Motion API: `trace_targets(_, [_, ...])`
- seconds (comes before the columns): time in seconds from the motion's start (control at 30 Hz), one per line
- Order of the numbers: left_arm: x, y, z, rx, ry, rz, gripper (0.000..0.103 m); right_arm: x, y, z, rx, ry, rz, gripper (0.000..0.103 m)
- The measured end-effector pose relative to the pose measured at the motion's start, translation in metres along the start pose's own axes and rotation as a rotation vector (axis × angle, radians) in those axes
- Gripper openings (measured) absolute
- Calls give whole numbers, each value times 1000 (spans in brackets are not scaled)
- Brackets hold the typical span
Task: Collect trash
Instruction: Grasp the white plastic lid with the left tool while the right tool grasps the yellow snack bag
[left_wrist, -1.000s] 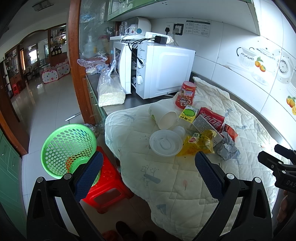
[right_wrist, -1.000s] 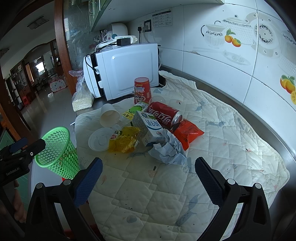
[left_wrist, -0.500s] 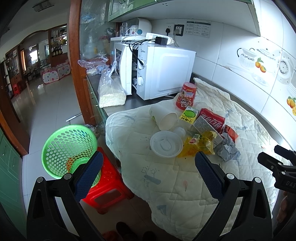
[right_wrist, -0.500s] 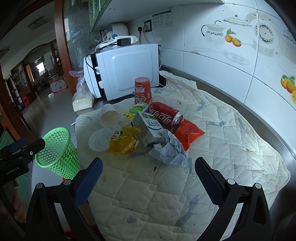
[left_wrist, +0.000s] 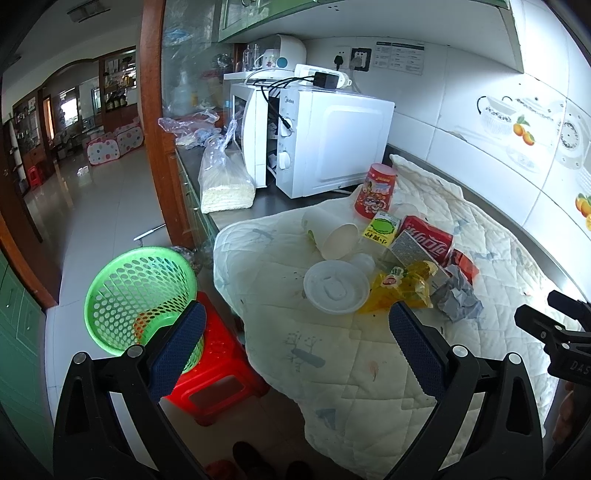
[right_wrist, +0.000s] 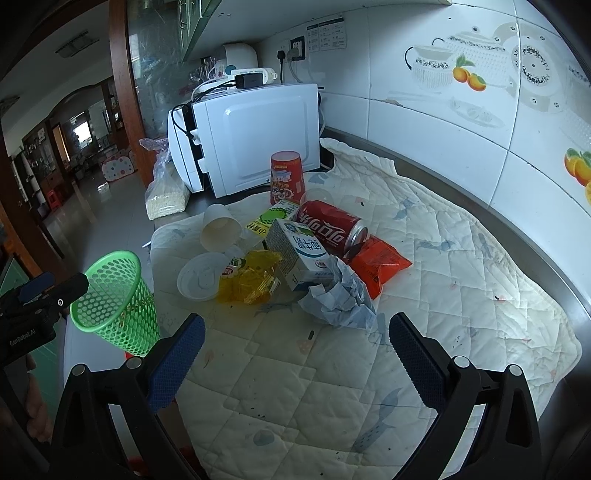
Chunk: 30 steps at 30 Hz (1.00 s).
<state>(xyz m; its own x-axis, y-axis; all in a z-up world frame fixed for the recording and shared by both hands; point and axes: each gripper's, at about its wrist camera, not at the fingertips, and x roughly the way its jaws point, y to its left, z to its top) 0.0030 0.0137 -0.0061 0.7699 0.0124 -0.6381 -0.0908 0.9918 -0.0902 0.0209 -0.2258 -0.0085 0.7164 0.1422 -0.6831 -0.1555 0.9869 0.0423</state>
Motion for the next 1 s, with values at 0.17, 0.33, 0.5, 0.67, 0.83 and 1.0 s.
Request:
trace_targets(0.17, [3,0,1,3,5,10,98,5,-1,2,-3,5,4,97])
trace_targets(0.33, [8,3,3,5,19,23,98,13,-4,7,-14,7,19,97])
trace_targets(0.5, [18,7,4,-4,37,33,98,23,-4,13,-43,5,37,97])
trace_targets(0.67, [29,8,2,-5,60,30,98,37,-6,16,-53,22,64,96])
trace_targets(0.83, [39,8,0,-6,80,29,98,57,4,18,-75,55,134,96])
trace_targets(1.0, [49,14,-3,-16,103,37,97,83,18,21,-114,83,177,95])
